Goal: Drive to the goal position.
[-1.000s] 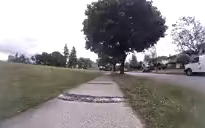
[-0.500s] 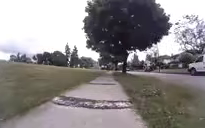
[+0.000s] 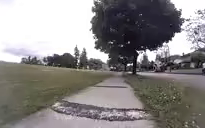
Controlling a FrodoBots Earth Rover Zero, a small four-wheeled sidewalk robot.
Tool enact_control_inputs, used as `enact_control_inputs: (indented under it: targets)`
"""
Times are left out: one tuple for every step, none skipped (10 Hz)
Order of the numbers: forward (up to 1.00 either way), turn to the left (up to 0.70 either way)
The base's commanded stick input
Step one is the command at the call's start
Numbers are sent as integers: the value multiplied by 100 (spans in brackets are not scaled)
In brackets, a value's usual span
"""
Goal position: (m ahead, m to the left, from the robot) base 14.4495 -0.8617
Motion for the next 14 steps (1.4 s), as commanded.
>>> enact_control_inputs:
  targets:
    - [70, 0]
    - [70, 0]
    - [70, 0]
    - [70, 0]
    - [70, 0]
    - [70, 0]
    - [70, 0]
    - [70, 0]
    - [70, 0]
    - [70, 0]
    - [70, 0]
    - [70, -16]
    - [70, -24]
    - [70, 0]
